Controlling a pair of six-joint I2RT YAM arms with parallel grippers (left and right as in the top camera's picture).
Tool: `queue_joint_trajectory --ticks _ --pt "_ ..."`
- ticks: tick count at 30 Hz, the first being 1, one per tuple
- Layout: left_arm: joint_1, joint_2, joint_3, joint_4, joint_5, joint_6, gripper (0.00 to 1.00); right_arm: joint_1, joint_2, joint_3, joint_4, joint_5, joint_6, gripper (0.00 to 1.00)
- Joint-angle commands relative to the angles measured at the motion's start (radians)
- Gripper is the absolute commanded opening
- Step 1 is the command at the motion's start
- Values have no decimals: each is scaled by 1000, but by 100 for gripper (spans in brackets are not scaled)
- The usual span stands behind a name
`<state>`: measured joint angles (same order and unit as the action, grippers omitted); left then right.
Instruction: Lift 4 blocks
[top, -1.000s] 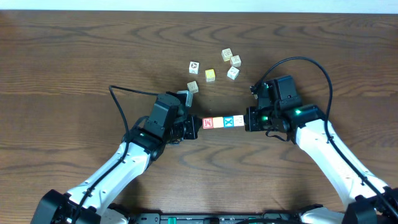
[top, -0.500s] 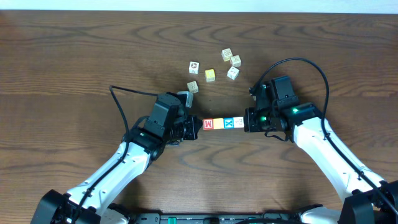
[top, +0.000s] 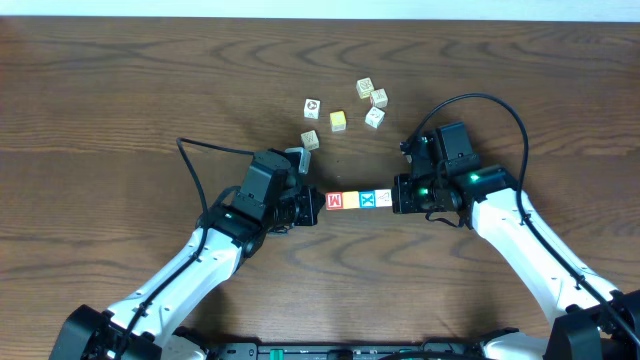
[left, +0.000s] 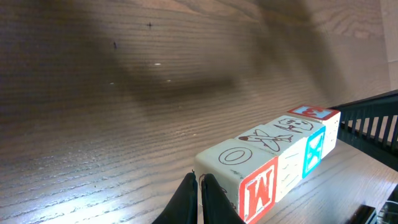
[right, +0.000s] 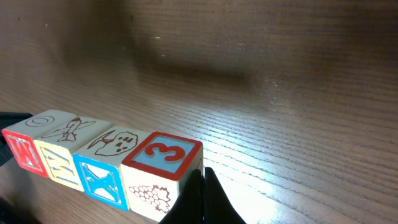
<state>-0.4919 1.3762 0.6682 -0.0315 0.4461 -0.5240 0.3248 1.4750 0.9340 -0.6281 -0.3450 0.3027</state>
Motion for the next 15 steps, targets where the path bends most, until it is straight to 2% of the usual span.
queue_joint_trajectory --ticks 1,15 --pt "-45 -11 61 16 137 -4 7 65 3 34 13 -235 -1 1" --pt "-50 41 61 16 136 -1 7 65 3 33 13 -235 0 1"
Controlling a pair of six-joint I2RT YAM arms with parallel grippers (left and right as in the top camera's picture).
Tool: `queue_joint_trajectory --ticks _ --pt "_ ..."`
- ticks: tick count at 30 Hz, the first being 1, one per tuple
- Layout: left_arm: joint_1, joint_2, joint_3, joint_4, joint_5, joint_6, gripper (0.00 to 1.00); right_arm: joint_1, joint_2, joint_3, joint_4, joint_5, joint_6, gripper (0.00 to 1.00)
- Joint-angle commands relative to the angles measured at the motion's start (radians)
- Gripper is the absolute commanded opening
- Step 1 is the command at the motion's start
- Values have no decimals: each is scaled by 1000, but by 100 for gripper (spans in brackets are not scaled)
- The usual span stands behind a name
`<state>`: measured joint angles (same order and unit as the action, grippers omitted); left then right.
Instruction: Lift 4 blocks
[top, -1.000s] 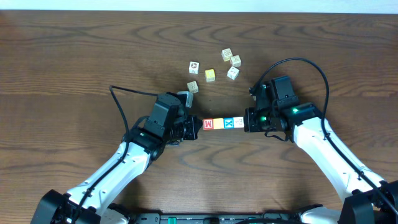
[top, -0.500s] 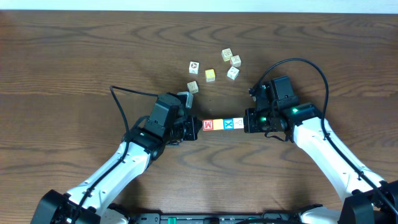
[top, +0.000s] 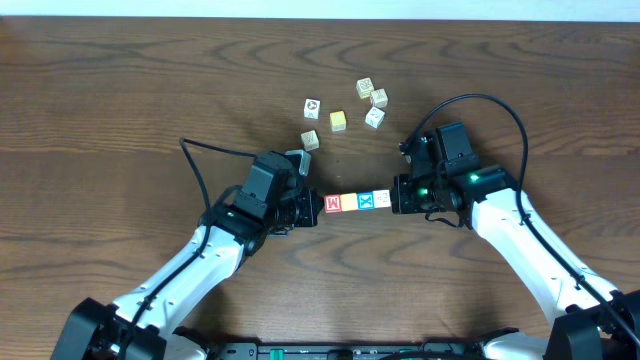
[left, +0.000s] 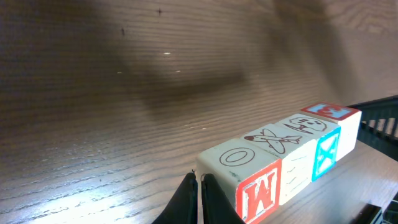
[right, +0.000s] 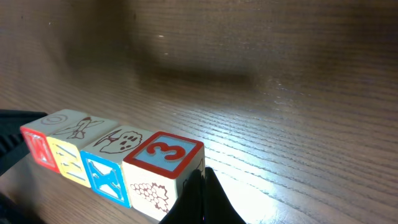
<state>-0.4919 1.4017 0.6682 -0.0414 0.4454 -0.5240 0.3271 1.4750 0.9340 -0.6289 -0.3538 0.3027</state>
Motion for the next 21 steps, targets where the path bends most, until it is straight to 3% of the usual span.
queue_joint_trajectory --ticks 1,21 --pt "-53 16 61 26 136 0 7 63 3 33 14 -222 0 1" --pt "-88 18 61 23 85 -1 7 64 56 31 4 -212 -1 1"
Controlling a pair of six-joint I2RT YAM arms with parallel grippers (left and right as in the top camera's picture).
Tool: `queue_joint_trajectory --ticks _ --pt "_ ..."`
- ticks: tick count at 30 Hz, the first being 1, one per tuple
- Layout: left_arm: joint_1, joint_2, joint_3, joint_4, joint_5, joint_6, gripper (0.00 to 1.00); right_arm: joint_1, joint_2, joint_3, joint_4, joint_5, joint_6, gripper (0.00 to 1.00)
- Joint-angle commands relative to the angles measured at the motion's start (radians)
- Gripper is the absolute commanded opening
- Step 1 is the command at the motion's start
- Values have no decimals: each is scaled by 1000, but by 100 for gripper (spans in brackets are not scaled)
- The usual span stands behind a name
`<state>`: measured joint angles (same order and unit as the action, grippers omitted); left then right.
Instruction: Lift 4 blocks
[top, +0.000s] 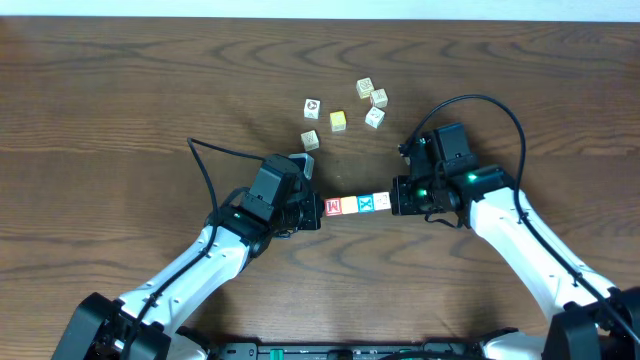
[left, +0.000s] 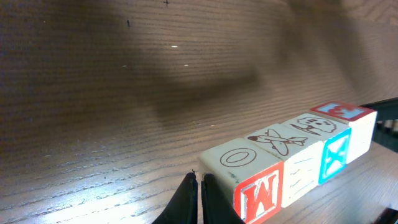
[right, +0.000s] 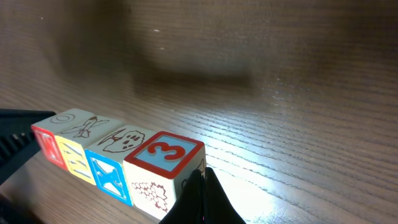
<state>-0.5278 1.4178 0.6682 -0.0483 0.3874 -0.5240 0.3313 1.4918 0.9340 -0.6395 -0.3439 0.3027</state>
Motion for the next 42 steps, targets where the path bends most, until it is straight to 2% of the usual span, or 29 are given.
queue_joint_trajectory --ticks 1,42 --pt "-52 2 61 29 143 -1 8 61 47 31 14 -222 -1 1" --pt "-53 77 61 29 134 0 7 72 116 27 18 -203 -5 1"
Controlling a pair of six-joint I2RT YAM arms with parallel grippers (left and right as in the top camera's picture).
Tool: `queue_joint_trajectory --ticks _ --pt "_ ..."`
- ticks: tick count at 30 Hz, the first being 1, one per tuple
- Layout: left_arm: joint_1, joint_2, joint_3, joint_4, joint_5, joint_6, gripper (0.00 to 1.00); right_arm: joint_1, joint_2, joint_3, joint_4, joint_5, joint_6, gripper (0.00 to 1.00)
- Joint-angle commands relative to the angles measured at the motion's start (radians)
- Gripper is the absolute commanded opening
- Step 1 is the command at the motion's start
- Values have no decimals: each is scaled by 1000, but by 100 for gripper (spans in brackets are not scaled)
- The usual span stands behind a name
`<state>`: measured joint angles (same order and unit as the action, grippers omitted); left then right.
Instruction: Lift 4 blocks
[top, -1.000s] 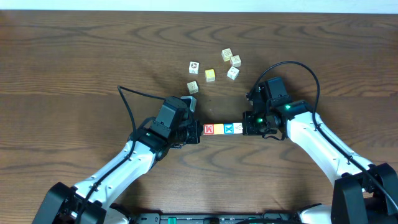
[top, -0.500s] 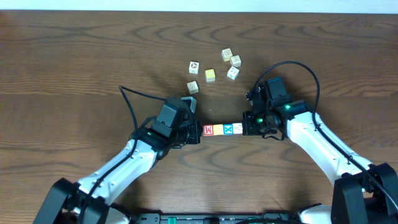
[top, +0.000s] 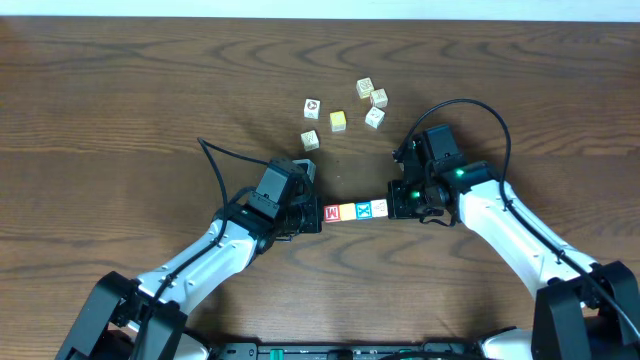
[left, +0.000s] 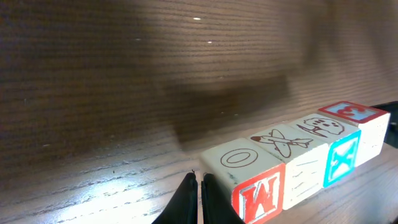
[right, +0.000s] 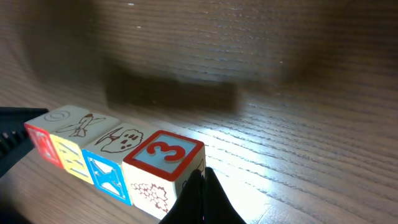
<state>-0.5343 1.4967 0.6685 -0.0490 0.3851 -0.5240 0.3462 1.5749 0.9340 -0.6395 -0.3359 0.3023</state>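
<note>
A row of four blocks (top: 355, 211) hangs just above the wood, pinched end to end between my two grippers. From the left: a red M block (left: 258, 190), a plane-picture block (left: 283, 146), a blue X block (right: 106, 177) and a red 3 block (right: 163, 155). My left gripper (top: 318, 214) is shut, its tips (left: 199, 180) pressed against the M block's end. My right gripper (top: 392, 205) is shut too, its tips (right: 202, 177) against the 3 block's end. The row's shadow (right: 168, 93) lies on the table behind it.
Several loose blocks lie farther back on the table: a yellow one (top: 338, 121), a white one (top: 313, 106), another (top: 310, 140) just behind my left wrist, and a cluster (top: 374, 105) behind my right arm. Each arm's cable loops above it.
The row of blocks and both grippers have shifted a little toward the table's front edge. The shadow under the row looks darker and sharper. Both grippers are still shut against the row's ends.
At the oldest moment the four blocks were squeezed in a row between both shut grippers, near the table's middle. At each later moment the row sat a little nearer the front edge, still whole, with its shadow apart from it.
</note>
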Motion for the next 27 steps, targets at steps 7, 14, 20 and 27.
queue_joint_trajectory --ticks 7,14,20,27 --pt "-46 -1 58 30 126 8 7 57 62 27 27 -206 -12 1" --pt "-46 0 55 29 122 12 7 57 62 27 26 -194 -12 1" --pt "-46 0 55 25 119 15 7 57 63 27 27 -192 -12 1" --pt "-46 6 55 25 119 19 7 57 64 20 27 -185 -12 1"
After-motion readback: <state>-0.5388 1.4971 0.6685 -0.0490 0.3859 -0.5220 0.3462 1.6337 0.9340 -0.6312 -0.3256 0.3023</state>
